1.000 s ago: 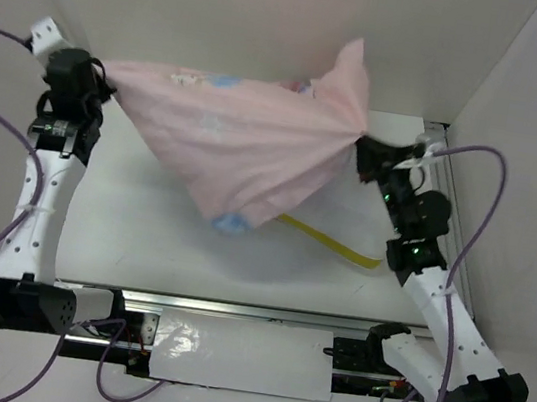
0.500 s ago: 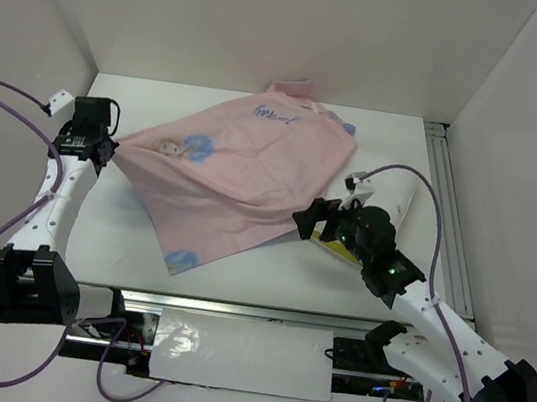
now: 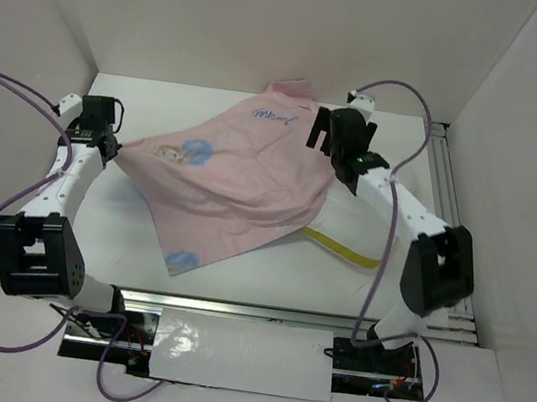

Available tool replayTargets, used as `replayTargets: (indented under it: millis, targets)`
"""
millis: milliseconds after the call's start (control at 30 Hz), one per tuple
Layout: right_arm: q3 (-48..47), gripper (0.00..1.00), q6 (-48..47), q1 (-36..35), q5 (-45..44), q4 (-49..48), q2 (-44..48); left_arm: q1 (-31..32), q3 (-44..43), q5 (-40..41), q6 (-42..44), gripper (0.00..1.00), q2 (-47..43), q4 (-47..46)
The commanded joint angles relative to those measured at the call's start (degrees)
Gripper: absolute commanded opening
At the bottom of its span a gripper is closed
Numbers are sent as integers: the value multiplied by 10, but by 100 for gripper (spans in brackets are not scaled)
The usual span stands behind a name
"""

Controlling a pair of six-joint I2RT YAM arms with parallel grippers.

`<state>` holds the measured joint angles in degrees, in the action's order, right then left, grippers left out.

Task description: Put the pillow into the pillowcase

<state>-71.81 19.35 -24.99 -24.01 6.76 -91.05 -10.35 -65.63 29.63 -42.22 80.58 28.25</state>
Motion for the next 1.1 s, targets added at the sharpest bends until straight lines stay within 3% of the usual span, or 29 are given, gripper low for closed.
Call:
replayTargets:
  millis: [0,133,300,433,467,533,600,667,833,967,1067]
  targets:
    - [-118,100,-24,32,-34,37,-102,-9,-15,11,27,0,16,-58]
    - [-191,100,-12,79,4,76,-185,-23,-57,37,41,0,55,-64]
    - [-175,94,-12,122,135,49,-218,-70,-129,55,31,0,141,-30]
    - [-169,91,-18,129,248,9,-242,-90,-204,-13,37,2,201,-7]
    - [-169,87,-26,129,265,3,-247,-90,-218,-32,44,11,213,-7]
    - [-174,82,-26,129,294,-18,-254,-90,-253,-69,51,47,239,11]
    - [-174,79,-26,129,314,-37,-254,-90,-259,-85,51,61,245,23]
    - [-174,79,-26,123,324,-42,-249,-90,-259,-104,59,100,245,30]
    - [-174,78,-31,107,303,-48,-230,-90,-220,-134,75,100,182,36]
    - [-162,76,-25,101,289,-48,-216,-52,-122,-171,96,100,73,3]
    - [-156,63,-19,101,284,-54,-216,14,-6,-185,94,100,-15,-2]
